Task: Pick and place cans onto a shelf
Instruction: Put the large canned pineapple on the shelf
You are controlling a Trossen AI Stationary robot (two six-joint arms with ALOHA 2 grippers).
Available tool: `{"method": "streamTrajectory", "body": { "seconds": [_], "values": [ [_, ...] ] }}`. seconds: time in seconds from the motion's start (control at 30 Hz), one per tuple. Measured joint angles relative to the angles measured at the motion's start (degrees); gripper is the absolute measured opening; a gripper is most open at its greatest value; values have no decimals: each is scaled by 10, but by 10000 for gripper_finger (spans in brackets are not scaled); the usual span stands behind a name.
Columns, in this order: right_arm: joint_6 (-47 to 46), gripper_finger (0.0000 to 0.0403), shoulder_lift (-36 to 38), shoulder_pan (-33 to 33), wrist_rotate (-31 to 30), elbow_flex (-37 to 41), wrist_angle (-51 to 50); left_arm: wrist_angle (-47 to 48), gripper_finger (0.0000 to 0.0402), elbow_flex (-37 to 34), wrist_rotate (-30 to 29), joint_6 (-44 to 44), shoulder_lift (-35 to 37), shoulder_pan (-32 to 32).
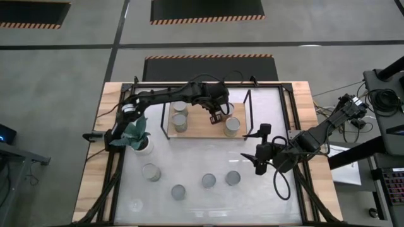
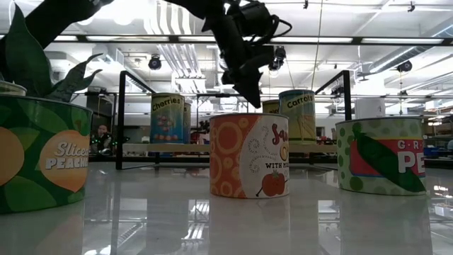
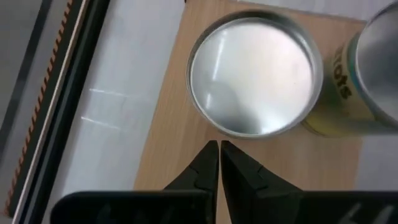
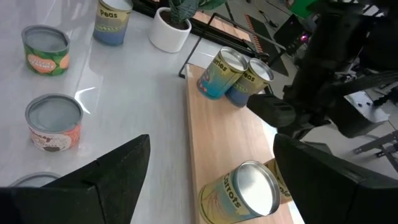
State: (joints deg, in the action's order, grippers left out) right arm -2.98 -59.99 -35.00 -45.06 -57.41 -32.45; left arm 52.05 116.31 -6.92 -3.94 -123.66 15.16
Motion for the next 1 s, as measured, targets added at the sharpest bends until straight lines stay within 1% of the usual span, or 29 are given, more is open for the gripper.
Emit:
{"method": "streamTrajectory", "body": {
  "seconds": [0.37,0.7,0.77,0.87,0.9,1.0],
  "values": [
    [1,327,0,0,0,0,1,-41,0,0,1,1,0,0],
    [1,327,0,0,0,0,0,-40,0,-1,0,4,5,-5],
    [1,327,0,0,0,0,0,-36,0,-1,-1,5,14,-16],
    [-7,327,0,0,0,0,-3,-36,0,-2,-12,3,43,-53],
    [-9,327,0,0,0,0,-3,-37,0,-3,-22,0,55,-69],
    [-20,327,0,0,3,0,-3,-39,0,-17,-74,-13,98,-117]
  ]
}}
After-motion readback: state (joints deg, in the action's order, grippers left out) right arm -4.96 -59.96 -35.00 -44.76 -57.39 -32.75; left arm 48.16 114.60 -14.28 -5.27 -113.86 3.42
